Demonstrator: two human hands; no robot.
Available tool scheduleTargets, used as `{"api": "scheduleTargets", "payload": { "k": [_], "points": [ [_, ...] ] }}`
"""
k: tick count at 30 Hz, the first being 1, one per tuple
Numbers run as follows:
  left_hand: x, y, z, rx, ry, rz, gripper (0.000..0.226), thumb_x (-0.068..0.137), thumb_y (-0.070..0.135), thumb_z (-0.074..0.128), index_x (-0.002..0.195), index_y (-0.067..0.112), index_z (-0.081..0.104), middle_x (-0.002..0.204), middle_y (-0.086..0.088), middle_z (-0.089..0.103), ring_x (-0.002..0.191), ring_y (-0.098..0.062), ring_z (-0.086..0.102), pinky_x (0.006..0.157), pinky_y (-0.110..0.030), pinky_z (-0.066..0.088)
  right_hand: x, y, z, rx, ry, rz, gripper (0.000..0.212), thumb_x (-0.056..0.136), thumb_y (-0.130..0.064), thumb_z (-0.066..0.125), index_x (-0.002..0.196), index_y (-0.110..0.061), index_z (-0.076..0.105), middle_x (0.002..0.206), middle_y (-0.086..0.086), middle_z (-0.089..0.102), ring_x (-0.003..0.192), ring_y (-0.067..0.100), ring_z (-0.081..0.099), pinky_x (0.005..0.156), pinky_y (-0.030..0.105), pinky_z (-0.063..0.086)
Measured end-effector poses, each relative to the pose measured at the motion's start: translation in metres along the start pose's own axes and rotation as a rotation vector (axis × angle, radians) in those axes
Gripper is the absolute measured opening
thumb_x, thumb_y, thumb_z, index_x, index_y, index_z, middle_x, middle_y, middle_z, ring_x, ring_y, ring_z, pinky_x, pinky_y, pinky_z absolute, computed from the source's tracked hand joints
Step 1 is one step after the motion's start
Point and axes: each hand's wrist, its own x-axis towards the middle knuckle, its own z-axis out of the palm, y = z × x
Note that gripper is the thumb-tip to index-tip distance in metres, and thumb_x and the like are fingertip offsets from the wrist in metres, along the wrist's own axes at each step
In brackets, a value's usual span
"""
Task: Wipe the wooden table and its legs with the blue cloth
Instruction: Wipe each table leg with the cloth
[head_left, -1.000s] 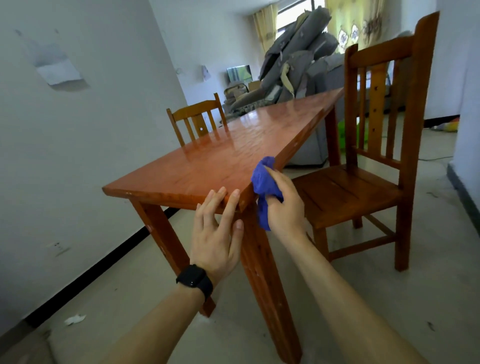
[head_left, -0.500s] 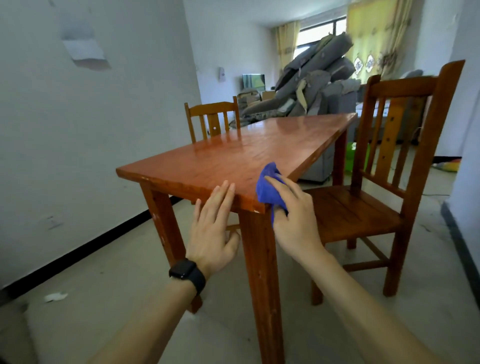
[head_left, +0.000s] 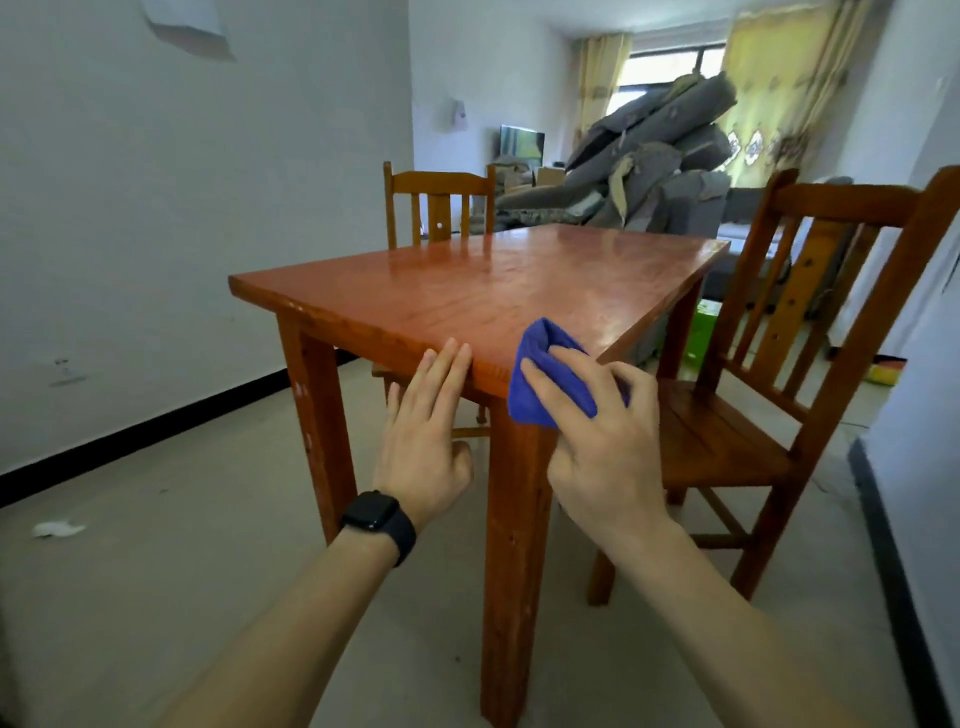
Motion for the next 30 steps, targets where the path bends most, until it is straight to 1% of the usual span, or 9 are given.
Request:
{"api": "scheduleTargets", "payload": {
  "k": [6, 10, 13, 15, 17, 21, 24, 26, 30],
  "points": [
    [0.002, -0.006, 0.007, -0.054, 0.024, 0.034, 0.102, 0.074, -0.001, 0.057, 0.159, 0.027, 0.007, 0.166, 0.011, -0.001, 0.153, -0.014, -0.006, 0.120, -0.061, 0.014, -0.062, 0.006, 0.032, 0.092, 0.115, 0.039, 0.053, 0.084, 0.003, 0.056, 0.134, -0.017, 0.059, 0.136, 0.013, 0.049, 0.113, 0.034, 0.045, 0.100, 0.040, 0.038],
    [-0.001, -0.008, 0.016, -0.120, 0.049, 0.052, 0.091, 0.080, 0.013, 0.043, 0.159, 0.028, 0.001, 0.166, 0.012, -0.005, 0.153, -0.014, -0.007, 0.119, -0.062, 0.016, -0.134, 0.017, 0.068, 0.026, -0.497, 0.168, 0.086, 0.069, 0.001, 0.073, 0.144, -0.030, 0.045, 0.148, 0.001, 0.032, 0.123, 0.038, 0.040, 0.097, 0.055, 0.048],
    [-0.004, -0.013, 0.024, -0.144, 0.059, 0.077, 0.087, 0.083, 0.015, 0.039, 0.158, 0.030, -0.003, 0.165, 0.012, -0.008, 0.153, -0.014, -0.007, 0.119, -0.063, 0.014, -0.177, 0.013, 0.086, 0.071, -0.864, 0.237, 0.077, 0.082, -0.008, 0.064, 0.148, -0.035, 0.037, 0.154, 0.000, 0.025, 0.131, 0.038, 0.033, 0.108, 0.053, 0.038],
    [-0.008, -0.018, 0.030, -0.136, 0.056, 0.070, 0.088, 0.083, 0.012, 0.041, 0.158, 0.028, -0.003, 0.164, 0.012, -0.010, 0.153, -0.014, -0.007, 0.121, -0.061, 0.012, -0.190, 0.009, 0.090, 0.139, -0.789, 0.235, 0.076, 0.074, -0.002, 0.070, 0.141, -0.031, 0.049, 0.144, 0.002, 0.039, 0.123, 0.036, 0.043, 0.101, 0.052, 0.045],
    [-0.019, -0.029, 0.043, -0.123, -0.008, 0.078, 0.088, 0.085, 0.012, 0.040, 0.158, 0.030, -0.004, 0.163, 0.013, -0.012, 0.153, -0.013, -0.008, 0.122, -0.057, 0.007, -0.187, 0.004, 0.090, 0.159, -0.499, 0.263, 0.083, 0.064, 0.003, 0.075, 0.138, -0.027, 0.052, 0.137, 0.006, 0.043, 0.118, 0.030, 0.044, 0.094, 0.048, 0.048],
    [-0.063, -0.066, 0.093, -0.142, -0.263, 0.030, 0.090, 0.091, 0.007, 0.047, 0.154, 0.042, -0.008, 0.164, 0.014, -0.003, 0.152, -0.008, -0.003, 0.123, -0.055, 0.010, -0.130, -0.007, 0.092, 0.043, -0.122, 0.246, 0.070, 0.075, -0.002, 0.065, 0.139, -0.025, 0.050, 0.138, 0.015, 0.042, 0.116, 0.035, 0.041, 0.100, 0.037, 0.027],
    [-0.094, -0.069, 0.120, -0.445, -0.318, -0.174, 0.083, 0.094, -0.001, 0.048, 0.148, 0.048, 0.007, 0.157, 0.020, 0.015, 0.146, 0.004, 0.017, 0.121, -0.022, 0.018, -0.146, -0.001, 0.118, -0.015, -0.176, 0.176, 0.075, 0.068, -0.005, 0.077, 0.136, -0.024, 0.051, 0.136, 0.015, 0.038, 0.118, 0.035, 0.039, 0.099, 0.044, 0.033],
    [-0.106, -0.067, 0.129, -0.644, -0.383, -0.257, 0.076, 0.097, -0.003, 0.044, 0.146, 0.048, 0.016, 0.152, 0.023, 0.024, 0.127, 0.028, 0.027, 0.102, 0.005, 0.020, -0.200, 0.008, 0.136, -0.014, -0.331, 0.160, 0.070, 0.069, -0.010, 0.074, 0.133, -0.028, 0.050, 0.136, 0.012, 0.038, 0.116, 0.035, 0.043, 0.096, 0.044, 0.040],
    [-0.122, -0.082, 0.147, -0.839, -0.413, -0.266, 0.067, 0.103, -0.001, 0.038, 0.152, 0.042, 0.022, 0.145, 0.034, 0.027, 0.116, 0.035, 0.030, 0.097, 0.007, 0.023, -0.303, 0.009, 0.155, 0.056, -0.763, 0.343, 0.068, 0.077, -0.008, 0.063, 0.133, -0.046, 0.053, 0.141, 0.001, 0.040, 0.117, 0.037, 0.047, 0.096, 0.045, 0.050]
  ]
}}
